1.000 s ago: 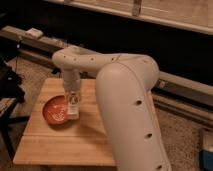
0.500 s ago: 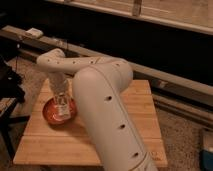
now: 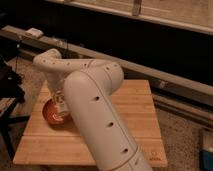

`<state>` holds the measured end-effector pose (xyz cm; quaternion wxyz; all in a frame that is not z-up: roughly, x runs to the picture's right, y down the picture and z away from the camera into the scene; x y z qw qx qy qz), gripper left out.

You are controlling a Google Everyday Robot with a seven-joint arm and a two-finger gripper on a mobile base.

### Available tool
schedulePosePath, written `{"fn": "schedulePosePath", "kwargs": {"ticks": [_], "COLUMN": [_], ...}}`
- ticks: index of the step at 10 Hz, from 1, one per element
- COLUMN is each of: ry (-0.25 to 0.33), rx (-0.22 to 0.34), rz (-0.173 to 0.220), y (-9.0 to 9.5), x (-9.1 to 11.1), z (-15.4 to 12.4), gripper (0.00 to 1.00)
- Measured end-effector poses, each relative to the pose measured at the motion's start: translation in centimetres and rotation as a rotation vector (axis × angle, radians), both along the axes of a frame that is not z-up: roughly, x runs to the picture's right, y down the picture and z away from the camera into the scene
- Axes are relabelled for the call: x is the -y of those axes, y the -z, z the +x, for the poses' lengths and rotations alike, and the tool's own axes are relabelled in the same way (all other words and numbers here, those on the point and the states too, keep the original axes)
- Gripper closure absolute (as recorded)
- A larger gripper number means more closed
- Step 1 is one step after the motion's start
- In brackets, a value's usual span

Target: Place the bottle in the ceramic bowl

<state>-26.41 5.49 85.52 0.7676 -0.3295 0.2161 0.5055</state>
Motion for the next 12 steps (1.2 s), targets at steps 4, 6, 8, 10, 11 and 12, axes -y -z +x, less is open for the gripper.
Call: {"fn": "schedulePosePath", "kwargs": {"ticks": [4, 6, 8, 10, 11, 12], "ry": [-0.015, -0.015, -0.017, -0.018, -0.016, -0.015], "rx": [0.055, 0.056, 0.057, 0.056, 0.057, 0.058], "rz": [0.02, 0.019, 0.02, 0.02, 0.02, 0.02], "y": [-0.08, -0.04, -0.06, -0.06, -0.03, -0.02], "x": [0.4, 0.39, 0.41, 0.45, 0.39, 0.38], "z": [-0.14, -0.15, -0.19, -0.1, -0.25, -0.3], "gripper": [0.24, 0.24, 0.24, 0.24, 0.24, 0.24]}}
